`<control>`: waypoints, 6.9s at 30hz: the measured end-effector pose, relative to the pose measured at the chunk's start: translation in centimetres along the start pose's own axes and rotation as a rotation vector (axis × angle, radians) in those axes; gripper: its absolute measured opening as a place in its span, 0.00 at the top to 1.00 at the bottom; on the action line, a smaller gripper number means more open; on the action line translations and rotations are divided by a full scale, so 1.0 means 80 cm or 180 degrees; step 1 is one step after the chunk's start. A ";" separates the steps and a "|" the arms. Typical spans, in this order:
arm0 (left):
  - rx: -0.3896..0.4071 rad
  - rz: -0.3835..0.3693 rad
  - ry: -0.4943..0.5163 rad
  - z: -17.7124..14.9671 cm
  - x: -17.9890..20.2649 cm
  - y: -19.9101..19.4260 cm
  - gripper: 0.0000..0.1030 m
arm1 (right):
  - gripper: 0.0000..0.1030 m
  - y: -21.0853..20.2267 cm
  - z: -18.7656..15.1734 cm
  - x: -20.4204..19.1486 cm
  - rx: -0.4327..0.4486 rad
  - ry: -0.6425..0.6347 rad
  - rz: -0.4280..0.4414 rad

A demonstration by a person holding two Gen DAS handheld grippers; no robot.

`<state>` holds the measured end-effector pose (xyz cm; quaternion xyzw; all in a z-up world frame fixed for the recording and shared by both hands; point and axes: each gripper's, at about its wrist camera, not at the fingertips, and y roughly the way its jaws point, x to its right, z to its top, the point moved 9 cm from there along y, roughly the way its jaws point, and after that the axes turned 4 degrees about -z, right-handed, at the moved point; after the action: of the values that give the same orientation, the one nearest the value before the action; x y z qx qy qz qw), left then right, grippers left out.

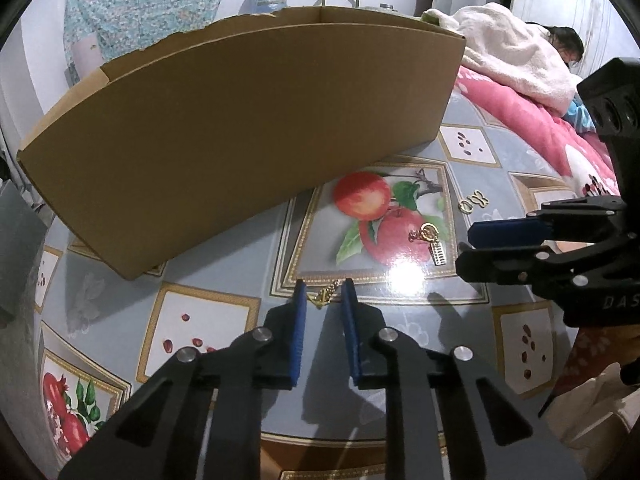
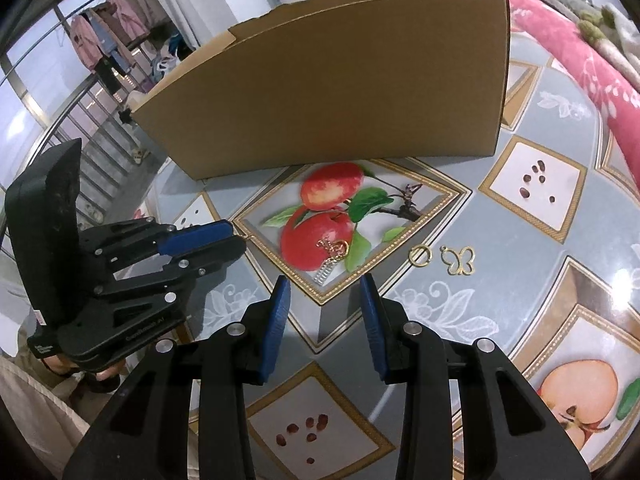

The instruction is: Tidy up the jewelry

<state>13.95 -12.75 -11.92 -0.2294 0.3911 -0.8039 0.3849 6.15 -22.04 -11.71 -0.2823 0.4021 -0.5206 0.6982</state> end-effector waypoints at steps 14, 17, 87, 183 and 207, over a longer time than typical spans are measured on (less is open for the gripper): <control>0.0036 0.0086 0.0108 -0.001 0.004 0.002 0.98 | 0.67 -0.006 0.001 0.009 0.0023 0.0022 -0.0022; 0.0047 0.0059 0.0091 -0.003 0.004 0.001 0.98 | 0.67 -0.009 0.002 0.009 0.0046 0.0022 -0.0038; 0.0085 0.0019 -0.0243 -0.019 -0.033 -0.018 0.99 | 0.97 -0.001 0.007 -0.002 -0.0056 -0.0421 -0.0508; 0.0281 0.0139 -0.0084 -0.005 -0.025 -0.064 1.00 | 1.00 -0.063 0.040 -0.021 0.0525 -0.0414 -0.0330; 0.0439 -0.0323 -0.0571 0.173 -0.083 -0.058 0.99 | 1.00 -0.061 0.239 0.007 0.0646 -0.0476 0.0304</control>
<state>25.11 -11.86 -0.50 -0.2929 0.2867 -0.8236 0.3920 20.14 -24.52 2.02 -0.2287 0.3072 -0.5023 0.7753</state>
